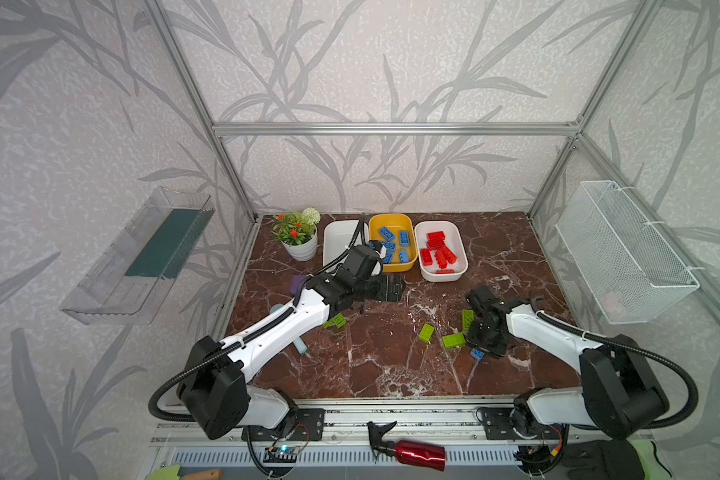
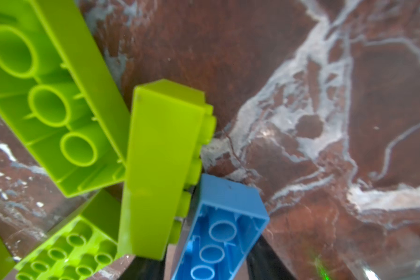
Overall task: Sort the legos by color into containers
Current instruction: 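Grasp the blue brick with the right gripper and lift it, then carry the blue brick with the right gripper into the yellow bin and release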
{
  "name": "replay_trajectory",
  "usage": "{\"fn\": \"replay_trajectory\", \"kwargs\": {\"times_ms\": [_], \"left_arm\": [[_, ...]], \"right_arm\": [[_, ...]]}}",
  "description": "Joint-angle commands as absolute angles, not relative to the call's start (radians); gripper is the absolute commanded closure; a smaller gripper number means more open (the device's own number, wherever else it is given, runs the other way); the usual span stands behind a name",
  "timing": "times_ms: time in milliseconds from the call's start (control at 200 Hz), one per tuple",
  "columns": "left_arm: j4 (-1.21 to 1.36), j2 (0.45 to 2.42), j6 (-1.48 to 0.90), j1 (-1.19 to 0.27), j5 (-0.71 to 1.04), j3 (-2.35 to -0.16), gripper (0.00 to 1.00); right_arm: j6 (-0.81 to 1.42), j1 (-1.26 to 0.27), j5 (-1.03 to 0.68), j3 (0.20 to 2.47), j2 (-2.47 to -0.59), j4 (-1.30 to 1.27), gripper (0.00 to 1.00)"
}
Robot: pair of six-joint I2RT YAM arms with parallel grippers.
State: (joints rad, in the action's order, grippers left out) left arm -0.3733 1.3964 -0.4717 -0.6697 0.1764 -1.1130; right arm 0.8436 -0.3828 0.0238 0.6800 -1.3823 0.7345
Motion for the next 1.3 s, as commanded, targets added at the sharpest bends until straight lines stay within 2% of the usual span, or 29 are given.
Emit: {"fn": "replay_trajectory", "kwargs": {"times_ms": [0,175,415,525,790,1294], "left_arm": [[-0.398,1.387,-0.434,-0.673,0.167,-1.155,0.01],[-0.399,1.397,-0.414,-0.673,0.17,-1.17,0.01],[-0.389,1.392,-0.426,-0.673,0.158,-1.154,0.01],[-0.397,1.388,-0.426,-0.672,0.128,-1.149,0.01],[-0.403,1.377,-0.44,-0.652,0.038,-1.13,0.01],[-0.45,1.273,-0.485,-0.508,0.018,-1.045,0.01]], "right_arm": [[0.83,-0.376,0.016,0.657,-1.394,0.706,0.55],[0.825,-0.378,0.047,0.683,-1.336,0.785,0.68],[0.812,-0.403,0.067,0.848,-1.152,0.939,0.69],[0.81,-0.404,0.051,0.943,-1.146,0.931,0.69],[0.738,-0.434,-0.003,1.256,-1.385,0.873,0.69],[0.645,-0.482,-0.143,1.789,-1.919,0.808,0.69]]}}
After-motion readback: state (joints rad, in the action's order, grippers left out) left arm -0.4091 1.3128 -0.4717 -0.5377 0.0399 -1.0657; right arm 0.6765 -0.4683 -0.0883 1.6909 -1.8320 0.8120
